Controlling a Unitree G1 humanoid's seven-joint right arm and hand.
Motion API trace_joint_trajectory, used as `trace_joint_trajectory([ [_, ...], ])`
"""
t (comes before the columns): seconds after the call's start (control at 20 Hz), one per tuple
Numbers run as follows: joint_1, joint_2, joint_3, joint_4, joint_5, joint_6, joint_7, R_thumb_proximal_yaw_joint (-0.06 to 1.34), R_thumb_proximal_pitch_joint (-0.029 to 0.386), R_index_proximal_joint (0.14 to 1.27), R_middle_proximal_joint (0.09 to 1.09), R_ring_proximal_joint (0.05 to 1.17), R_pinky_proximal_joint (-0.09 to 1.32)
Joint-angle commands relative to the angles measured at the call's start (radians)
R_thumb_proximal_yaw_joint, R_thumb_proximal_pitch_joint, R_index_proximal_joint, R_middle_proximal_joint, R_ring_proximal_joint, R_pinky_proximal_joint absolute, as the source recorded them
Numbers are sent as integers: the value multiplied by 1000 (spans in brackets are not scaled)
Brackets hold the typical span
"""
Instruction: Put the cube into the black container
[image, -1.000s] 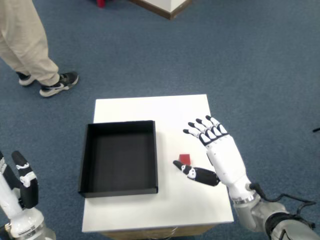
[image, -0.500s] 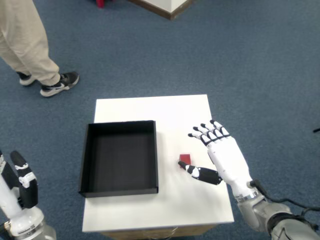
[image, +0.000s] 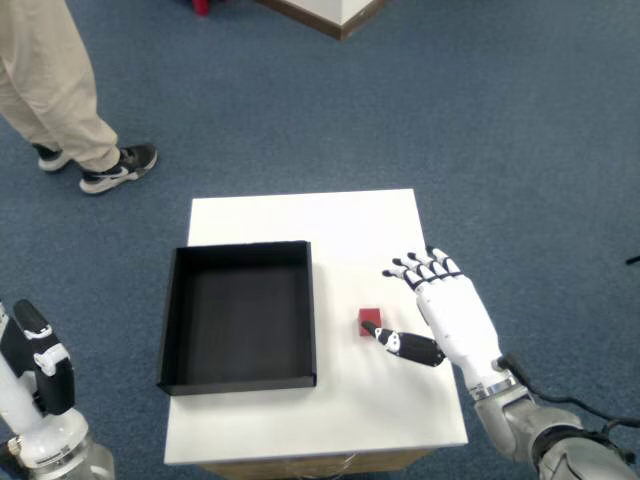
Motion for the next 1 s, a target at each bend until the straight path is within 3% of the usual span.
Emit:
trace_joint_trajectory([
  [0.05,-47,-12,-27,0,52,26,35,492,-19,481,331,291,164],
  [0.3,-27,4,-42,-1,67,72,128,514,-19,473,334,292,155],
  [1.0,7,29,-40,-30,62,160,236,554,-4,474,357,313,156],
])
